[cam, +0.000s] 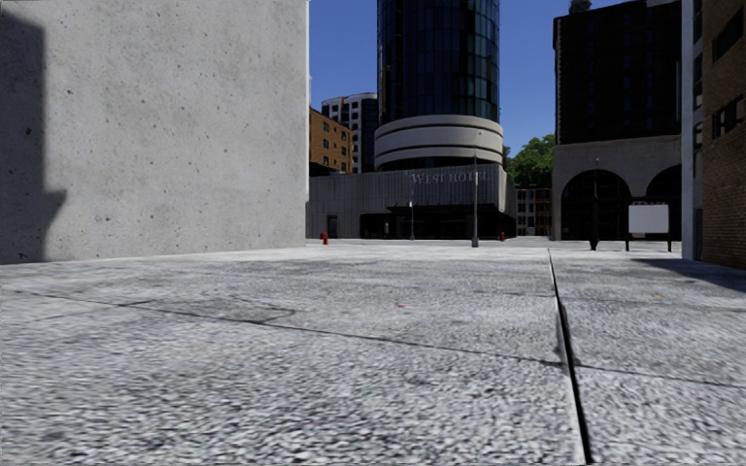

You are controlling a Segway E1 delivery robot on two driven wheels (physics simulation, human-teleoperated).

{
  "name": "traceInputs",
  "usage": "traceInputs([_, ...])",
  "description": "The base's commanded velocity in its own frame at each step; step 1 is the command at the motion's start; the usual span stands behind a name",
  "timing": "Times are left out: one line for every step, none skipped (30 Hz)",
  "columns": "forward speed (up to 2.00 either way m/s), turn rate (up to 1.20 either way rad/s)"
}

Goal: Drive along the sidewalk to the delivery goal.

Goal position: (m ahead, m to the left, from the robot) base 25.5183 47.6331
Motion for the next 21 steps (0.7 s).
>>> traceInputs([2.00, 0.00])
traceInputs([2.00, 0.00])
traceInputs([2.00, 0.00])
traceInputs([2.00, 0.00])
traceInputs([2.00, 0.00])
traceInputs([2.00, 0.00])
traceInputs([2.00, 0.00])
traceInputs([2.00, 0.00])
traceInputs([2.00, 0.00])
traceInputs([2.00, 0.00])
traceInputs([2.00, 0.00])
traceInputs([2.00, 0.00])
traceInputs([2.00, 0.00])
traceInputs([2.00, 0.00])
traceInputs([2.00, 0.00])
traceInputs([2.00, 0.00])
traceInputs([2.00, 0.00])
traceInputs([2.00, 0.00])
traceInputs([2.00, 0.00])
traceInputs([2.00, 0.00])
traceInputs([2.00, 0.00])
